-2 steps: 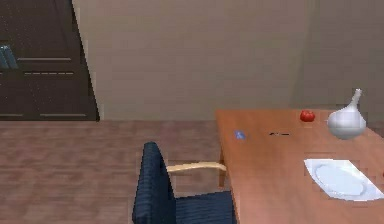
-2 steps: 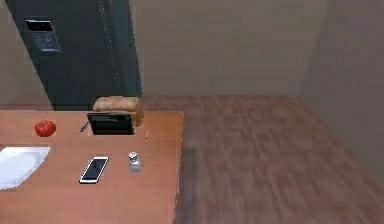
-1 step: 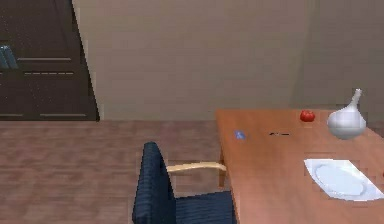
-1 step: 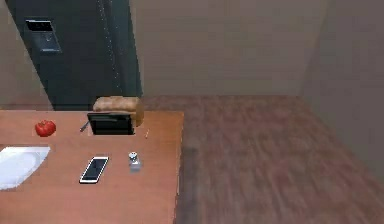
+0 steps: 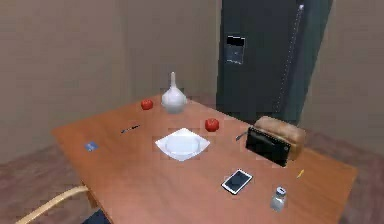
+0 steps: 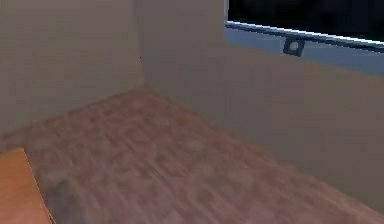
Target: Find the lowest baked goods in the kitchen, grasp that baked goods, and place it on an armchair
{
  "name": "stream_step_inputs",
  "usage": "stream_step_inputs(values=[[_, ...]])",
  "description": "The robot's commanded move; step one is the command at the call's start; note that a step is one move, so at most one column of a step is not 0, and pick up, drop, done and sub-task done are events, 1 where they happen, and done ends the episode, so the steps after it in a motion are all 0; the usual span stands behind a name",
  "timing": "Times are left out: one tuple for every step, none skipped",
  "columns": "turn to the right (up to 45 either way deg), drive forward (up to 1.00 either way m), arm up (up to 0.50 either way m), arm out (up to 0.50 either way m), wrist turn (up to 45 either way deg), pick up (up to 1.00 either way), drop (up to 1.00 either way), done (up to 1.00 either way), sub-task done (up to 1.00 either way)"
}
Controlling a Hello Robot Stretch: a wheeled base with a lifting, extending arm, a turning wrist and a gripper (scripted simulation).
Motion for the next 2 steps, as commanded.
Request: stream_step_inputs(values=[[45.0,0.00,0.00,0.00,0.0,0.00,0.00,0.00,0.00],[45.0,0.00,0.00,0.00,0.0,0.00,0.00,0.00,0.00]])
